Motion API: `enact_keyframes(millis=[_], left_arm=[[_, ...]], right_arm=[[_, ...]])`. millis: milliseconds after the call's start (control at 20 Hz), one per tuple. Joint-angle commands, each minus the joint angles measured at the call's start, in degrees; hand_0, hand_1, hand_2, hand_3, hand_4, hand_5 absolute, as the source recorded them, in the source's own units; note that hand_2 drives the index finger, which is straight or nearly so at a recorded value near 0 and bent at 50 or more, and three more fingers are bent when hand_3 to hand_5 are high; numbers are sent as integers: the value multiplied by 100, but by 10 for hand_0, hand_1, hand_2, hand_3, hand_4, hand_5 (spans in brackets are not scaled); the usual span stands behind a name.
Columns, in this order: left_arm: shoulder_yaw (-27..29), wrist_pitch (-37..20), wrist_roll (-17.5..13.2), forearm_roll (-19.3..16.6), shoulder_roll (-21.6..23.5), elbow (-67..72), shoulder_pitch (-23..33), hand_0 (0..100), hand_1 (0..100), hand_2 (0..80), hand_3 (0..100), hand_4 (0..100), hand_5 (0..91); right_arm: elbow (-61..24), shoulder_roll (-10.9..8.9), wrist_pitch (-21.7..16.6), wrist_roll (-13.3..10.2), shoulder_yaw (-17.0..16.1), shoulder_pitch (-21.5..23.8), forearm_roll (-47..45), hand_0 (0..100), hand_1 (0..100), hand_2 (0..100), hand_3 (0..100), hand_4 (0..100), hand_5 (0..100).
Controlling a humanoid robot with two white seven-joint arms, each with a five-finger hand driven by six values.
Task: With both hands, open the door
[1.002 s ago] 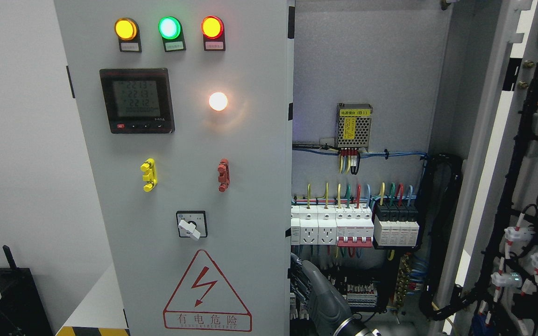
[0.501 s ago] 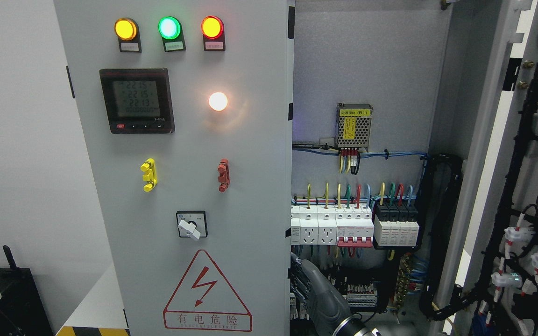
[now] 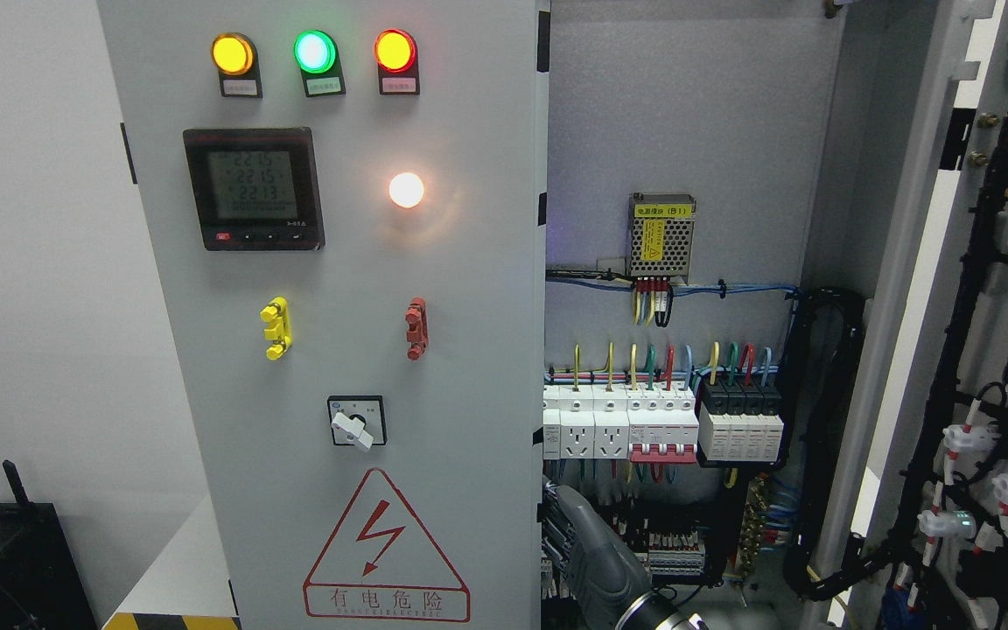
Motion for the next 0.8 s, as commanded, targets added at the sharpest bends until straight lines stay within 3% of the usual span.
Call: enact_keyframes(millis=[0,751], left_arm=[[0,-1,-3,0,0,0,-88,0,0,0,0,0,0],[0,-1,-3,0,0,0,-88,0,0,0,0,0,0]], right_arm=[[6,48,7,24,0,-5,-1,383,0,0,0,0,0],[-55,39,-37,59,0,39,-10,383,0,0,0,0,0]])
